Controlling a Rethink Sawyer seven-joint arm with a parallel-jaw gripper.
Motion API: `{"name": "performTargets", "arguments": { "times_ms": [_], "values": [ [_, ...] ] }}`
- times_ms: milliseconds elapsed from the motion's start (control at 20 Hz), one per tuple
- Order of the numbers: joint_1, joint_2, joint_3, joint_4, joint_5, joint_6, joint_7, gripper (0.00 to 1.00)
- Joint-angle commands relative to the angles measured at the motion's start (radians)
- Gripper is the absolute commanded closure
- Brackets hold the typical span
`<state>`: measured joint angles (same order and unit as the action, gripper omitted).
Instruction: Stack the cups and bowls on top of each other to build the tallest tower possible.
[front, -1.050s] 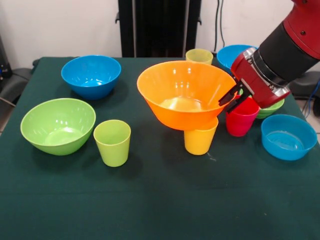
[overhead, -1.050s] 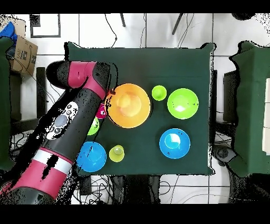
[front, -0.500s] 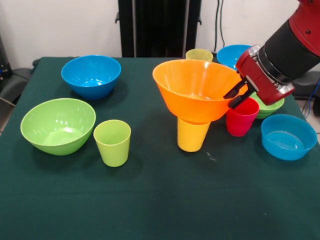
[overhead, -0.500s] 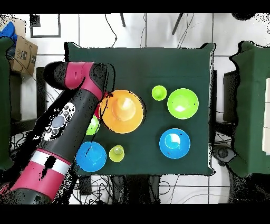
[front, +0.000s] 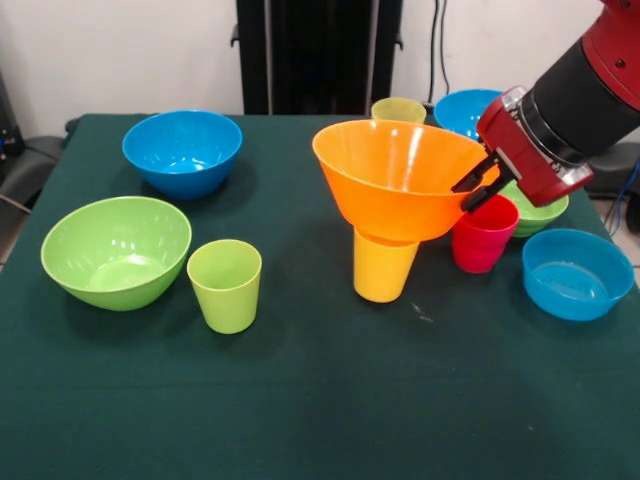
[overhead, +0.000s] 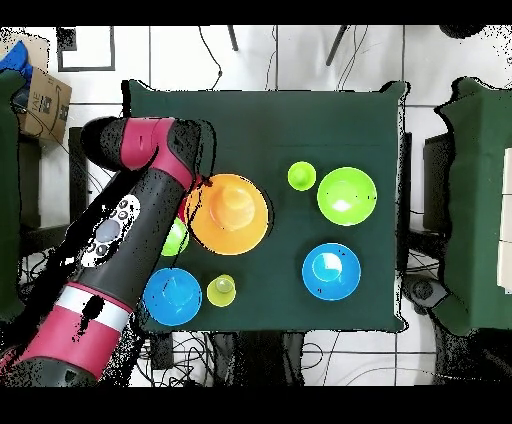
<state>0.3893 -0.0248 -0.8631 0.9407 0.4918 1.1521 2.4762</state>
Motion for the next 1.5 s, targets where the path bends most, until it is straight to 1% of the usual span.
{"name": "performTargets", "arguments": {
  "times_ms": [50,700,1100,1500],
  "values": [
    [-0.001,0.01,0.136,-0.049,-0.023,0.064,0.083,1.0],
    [-0.027,0.021,0.137,-0.061,-0.035,0.037,0.052,1.0],
    [-0.071,0.034,0.164,-0.071,-0.045,-0.013,-0.007,1.0],
    [-0.078,0.032,0.178,-0.073,-0.052,-0.026,-0.019,1.0]
  ]
}}
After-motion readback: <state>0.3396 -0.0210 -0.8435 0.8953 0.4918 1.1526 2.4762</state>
